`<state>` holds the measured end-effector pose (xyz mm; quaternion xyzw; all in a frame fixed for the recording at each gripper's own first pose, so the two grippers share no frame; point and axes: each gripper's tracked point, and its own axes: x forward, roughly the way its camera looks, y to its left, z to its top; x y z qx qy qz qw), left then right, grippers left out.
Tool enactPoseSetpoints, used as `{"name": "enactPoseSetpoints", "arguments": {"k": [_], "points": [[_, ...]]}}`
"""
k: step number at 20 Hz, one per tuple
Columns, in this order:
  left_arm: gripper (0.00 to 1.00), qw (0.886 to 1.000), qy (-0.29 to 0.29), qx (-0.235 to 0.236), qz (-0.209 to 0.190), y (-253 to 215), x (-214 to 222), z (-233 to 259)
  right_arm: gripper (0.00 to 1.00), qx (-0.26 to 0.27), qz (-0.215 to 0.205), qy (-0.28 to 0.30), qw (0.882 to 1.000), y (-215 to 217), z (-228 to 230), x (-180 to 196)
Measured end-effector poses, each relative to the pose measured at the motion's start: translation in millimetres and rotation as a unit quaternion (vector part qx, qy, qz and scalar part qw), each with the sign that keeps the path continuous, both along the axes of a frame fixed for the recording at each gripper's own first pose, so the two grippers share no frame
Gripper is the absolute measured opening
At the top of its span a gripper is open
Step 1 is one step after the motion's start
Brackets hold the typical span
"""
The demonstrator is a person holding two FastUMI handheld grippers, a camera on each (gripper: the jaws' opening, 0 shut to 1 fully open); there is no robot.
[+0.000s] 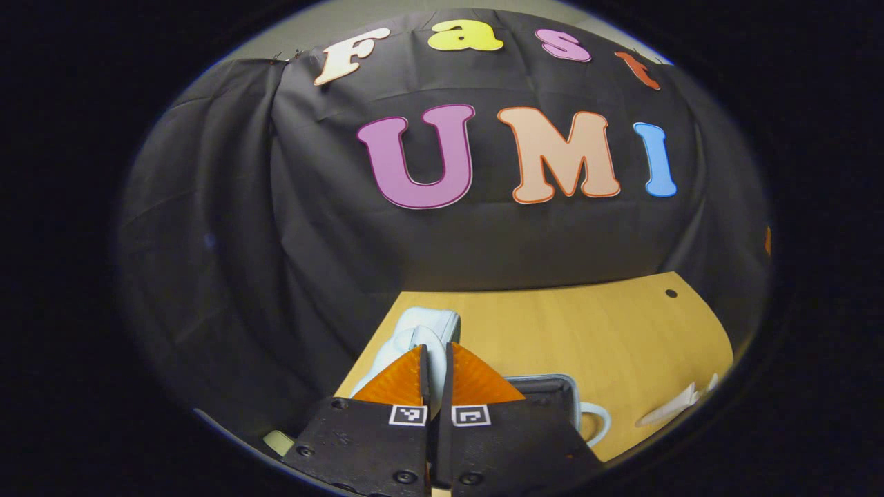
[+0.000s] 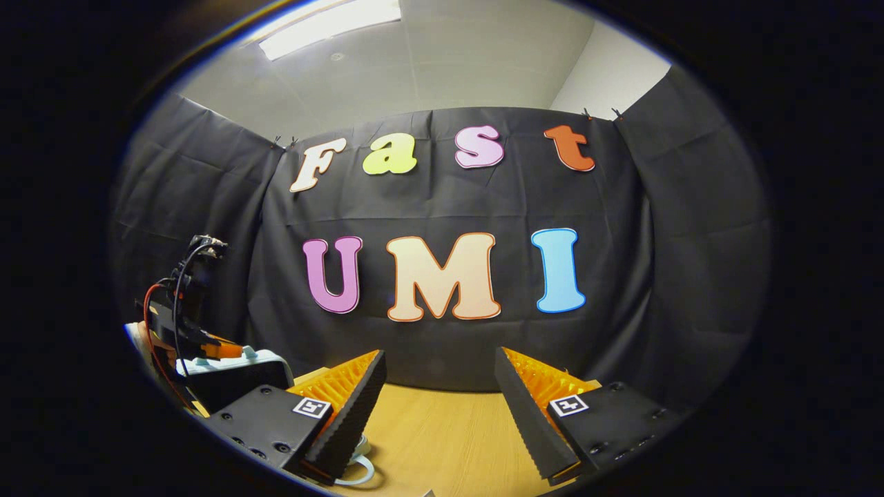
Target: First open the suitcase, pack the skin care products into it, and then close the suitcase.
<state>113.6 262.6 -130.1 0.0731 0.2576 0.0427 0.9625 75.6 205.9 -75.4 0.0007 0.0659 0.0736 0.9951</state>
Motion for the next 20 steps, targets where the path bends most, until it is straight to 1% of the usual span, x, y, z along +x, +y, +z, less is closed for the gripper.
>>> {"name": "enactPoseSetpoints", "arguments": {"k": [3,5,6,7,10,12,14,16,17,18,20], "points": [[0.00,1.000,-0.004,0.014,0.016,34.0,5.7,-1.1,1.00,-0.004,0.001,0.002,1.000,16.9,-3.3,2.3],[0.00,0.999,-0.006,0.013,0.030,58.4,8.9,-2.0,0.99,-0.008,0.002,0.004,1.000,28.5,-5.3,4.2],[0.00,0.999,-0.008,0.012,0.037,70.4,10.9,-2.5,1.00,-0.010,0.003,0.004,1.000,33.9,-5.1,4.5],[0.00,0.999,-0.008,0.013,0.046,83.8,10.8,-4.8,0.99,-0.011,0.003,0.001,1.000,39.5,-3.9,4.7],[0.00,0.997,-0.002,0.019,0.069,121.7,13.2,-12.2,1.00,-0.021,0.005,-0.005,1.000,56.1,-1.4,9.5],[0.00,0.996,0.004,0.016,0.086,145.2,13.2,-23.2,0.99,-0.024,0.005,-0.005,1.000,64.6,-1.7,10.6],[0.00,0.994,0.011,0.006,0.107,168.5,14.1,-35.7,1.00,-0.023,0.003,-0.003,1.000,71.0,-3.8,10.8],[0.00,0.992,0.019,0.003,0.123,191.5,11.9,-54.9,0.99,-0.021,-0.004,-0.011,1.000,73.0,2.7,12.5],[0.00,0.991,0.023,0.000,0.134,202.9,11.9,-64.7,1.00,-0.023,-0.007,-0.014,1.000,73.0,2.5,13.2],[0.00,0.989,0.032,-0.002,0.142,211.4,10.5,-74.1,0.98,-0.026,-0.010,-0.014,1.000,73.5,2.1,14.6],[0.00,0.987,0.044,-0.008,0.157,229.2,7.9,-93.6,0.98,-0.030,-0.014,-0.009,0.999,75.7,-2.8,16.5]]}}
